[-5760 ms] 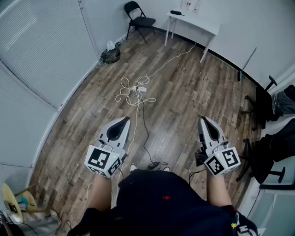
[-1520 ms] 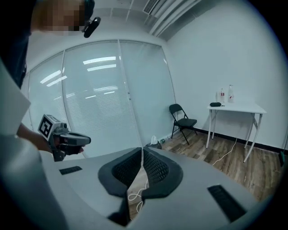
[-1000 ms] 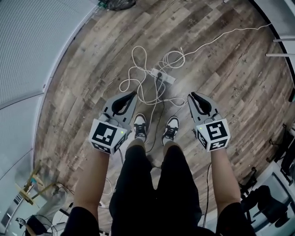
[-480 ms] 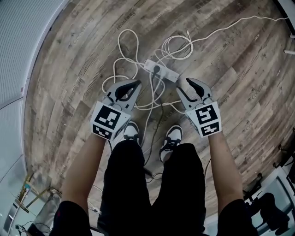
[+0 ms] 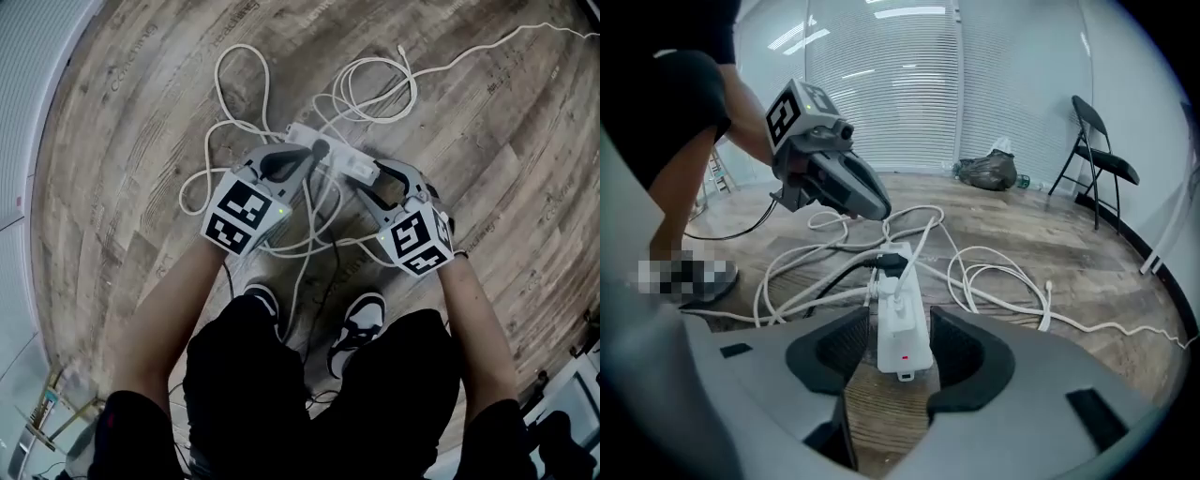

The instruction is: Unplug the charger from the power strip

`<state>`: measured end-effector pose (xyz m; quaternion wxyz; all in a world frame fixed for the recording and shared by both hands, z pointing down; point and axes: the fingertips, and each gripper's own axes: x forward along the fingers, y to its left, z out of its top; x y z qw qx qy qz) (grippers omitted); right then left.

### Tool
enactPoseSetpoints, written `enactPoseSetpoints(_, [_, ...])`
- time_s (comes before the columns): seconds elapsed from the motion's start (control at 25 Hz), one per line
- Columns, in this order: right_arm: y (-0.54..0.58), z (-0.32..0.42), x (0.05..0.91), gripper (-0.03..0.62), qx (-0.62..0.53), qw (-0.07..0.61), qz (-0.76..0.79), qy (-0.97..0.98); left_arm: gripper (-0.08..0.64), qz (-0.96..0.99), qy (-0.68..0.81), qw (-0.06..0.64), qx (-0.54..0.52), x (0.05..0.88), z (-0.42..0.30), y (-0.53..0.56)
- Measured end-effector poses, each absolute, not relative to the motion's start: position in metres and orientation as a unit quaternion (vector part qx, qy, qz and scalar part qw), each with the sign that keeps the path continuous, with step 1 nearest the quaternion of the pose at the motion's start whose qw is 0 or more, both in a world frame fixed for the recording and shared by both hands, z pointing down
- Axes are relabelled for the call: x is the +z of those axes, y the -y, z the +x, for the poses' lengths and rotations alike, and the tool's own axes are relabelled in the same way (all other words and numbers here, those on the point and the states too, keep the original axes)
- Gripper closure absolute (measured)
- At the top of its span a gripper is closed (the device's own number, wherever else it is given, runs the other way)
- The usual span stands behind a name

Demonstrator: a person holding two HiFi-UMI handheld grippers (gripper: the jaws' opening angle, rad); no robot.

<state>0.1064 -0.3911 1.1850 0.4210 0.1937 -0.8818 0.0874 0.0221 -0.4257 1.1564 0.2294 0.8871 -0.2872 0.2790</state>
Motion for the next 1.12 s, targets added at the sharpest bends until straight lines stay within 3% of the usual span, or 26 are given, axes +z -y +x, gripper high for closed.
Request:
enactPoseSetpoints(0.36, [0.409,0.088,1.215,0.403,0.049,0.419,0.185,0.888,0.537,0.882,0.268,0.261,0.285,1.21,0.038,0.435])
enactPoseSetpoints(0.44, [0.409,0.086,1.215,0.469,0.037,0.421,0.188,0.887,0.537,0.882,0.272,0.263,0.283,1.21,0.037,0.436])
enactPoseSetpoints(0.76, [0.41,0.087,1.209,0.483,0.021,0.418,0.193,0.887,0.537,0.879,0.275,0.246,0.301,1.21,0.037,0.435])
enactPoseSetpoints(1.12, [0.413,0.092,1.082,0.484,0.116,0.314,0.254,0.907,0.537,0.861,0.365,0.244,0.256,1.075,-0.016,0.454])
